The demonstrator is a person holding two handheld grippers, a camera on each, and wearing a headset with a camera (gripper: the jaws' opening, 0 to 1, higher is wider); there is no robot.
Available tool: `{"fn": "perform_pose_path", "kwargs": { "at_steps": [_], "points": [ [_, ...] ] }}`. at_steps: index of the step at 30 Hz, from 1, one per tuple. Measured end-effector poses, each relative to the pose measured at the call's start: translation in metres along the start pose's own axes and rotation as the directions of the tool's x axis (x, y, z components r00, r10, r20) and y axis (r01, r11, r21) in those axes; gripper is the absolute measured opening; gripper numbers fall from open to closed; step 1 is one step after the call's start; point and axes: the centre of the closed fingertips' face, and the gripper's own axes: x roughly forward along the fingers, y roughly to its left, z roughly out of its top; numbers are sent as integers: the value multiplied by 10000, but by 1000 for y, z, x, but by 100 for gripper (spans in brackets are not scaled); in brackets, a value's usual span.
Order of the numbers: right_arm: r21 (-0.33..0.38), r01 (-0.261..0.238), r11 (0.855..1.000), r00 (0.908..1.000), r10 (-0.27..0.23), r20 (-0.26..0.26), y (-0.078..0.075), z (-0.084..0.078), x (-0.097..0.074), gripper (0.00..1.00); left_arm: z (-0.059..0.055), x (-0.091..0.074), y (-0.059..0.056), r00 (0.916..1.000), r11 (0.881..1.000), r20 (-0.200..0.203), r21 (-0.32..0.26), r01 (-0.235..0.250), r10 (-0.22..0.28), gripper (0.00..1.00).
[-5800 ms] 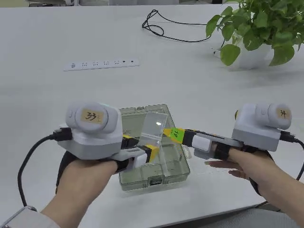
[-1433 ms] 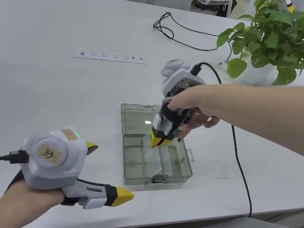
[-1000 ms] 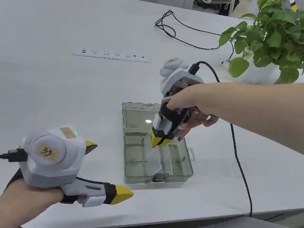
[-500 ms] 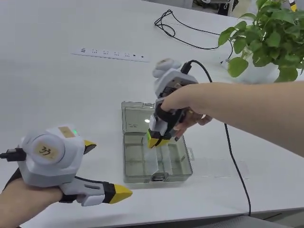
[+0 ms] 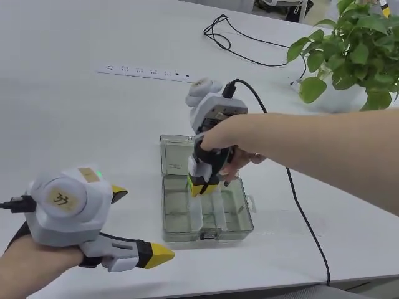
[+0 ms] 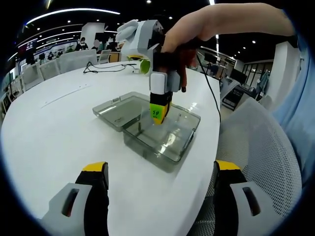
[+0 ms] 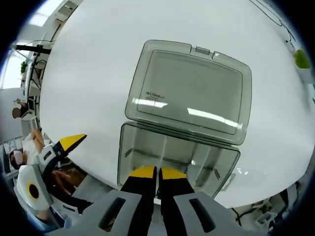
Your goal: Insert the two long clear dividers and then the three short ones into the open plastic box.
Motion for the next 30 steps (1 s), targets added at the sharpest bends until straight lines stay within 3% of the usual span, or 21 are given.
{"fn": "perform_pose_path", "kwargs": {
  "at_steps": [14, 24, 27, 30],
  "points": [
    [-666, 430, 9969, 9990, -422, 136, -10, 13, 18, 3, -5, -1, 3, 10000, 9999, -92, -109, -15, 14, 89],
    [-1063, -1, 9943, 9999, 15, 124, -6, 13, 17, 6, -4, 0, 3, 9999, 10000, -131, -69, -11, 10, 89],
    [-884, -515, 9948, 9974, 556, 449, 0, 18, 13, 17, -5, 0, 3, 9998, 10000, -175, -63, -25, 24, 89],
    [-830, -730, 9939, 9965, 760, 335, 1, 15, 12, 26, -6, 0, 3, 9998, 10000, -205, -67, -19, 18, 89]
  ]
}}
